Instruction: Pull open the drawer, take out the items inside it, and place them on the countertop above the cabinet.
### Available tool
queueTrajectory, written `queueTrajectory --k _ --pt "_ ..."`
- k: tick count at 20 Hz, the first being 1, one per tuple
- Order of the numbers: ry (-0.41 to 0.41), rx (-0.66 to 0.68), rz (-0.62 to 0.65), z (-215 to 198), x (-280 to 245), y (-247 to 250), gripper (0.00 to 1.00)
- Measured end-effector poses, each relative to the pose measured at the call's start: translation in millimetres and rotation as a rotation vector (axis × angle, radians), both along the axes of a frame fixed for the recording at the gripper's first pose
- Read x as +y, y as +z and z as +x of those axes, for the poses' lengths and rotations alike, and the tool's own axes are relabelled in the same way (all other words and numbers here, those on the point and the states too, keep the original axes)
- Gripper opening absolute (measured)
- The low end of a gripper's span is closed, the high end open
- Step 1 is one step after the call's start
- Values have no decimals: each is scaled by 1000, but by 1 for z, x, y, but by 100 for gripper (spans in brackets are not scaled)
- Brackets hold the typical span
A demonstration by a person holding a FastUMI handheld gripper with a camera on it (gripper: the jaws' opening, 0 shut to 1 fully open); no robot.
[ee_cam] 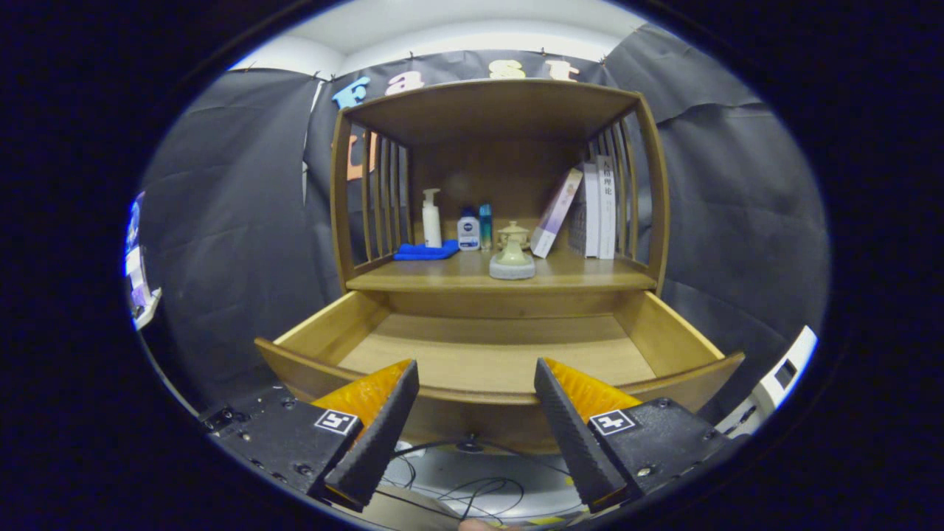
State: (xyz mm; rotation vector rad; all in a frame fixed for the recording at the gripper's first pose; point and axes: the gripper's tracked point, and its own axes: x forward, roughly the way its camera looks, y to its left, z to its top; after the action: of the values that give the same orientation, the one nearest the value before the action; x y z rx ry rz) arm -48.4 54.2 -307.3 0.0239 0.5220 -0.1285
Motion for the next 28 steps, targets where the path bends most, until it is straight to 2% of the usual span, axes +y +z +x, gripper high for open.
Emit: queueTrajectory --k 4,9,12,18,23,28 --pt "20 -29 -108 -10 0 -2 99" --pt "21 51 -50 -31 7 -37 100" --pt "-37 62 -11 -21 0 -47 100" --pt "-105 28 -75 -8 -11 -48 99" --pt "-115 11 -53 8 -10 -48 100" --pt "-126 7 -36 40 -17 -50 99"
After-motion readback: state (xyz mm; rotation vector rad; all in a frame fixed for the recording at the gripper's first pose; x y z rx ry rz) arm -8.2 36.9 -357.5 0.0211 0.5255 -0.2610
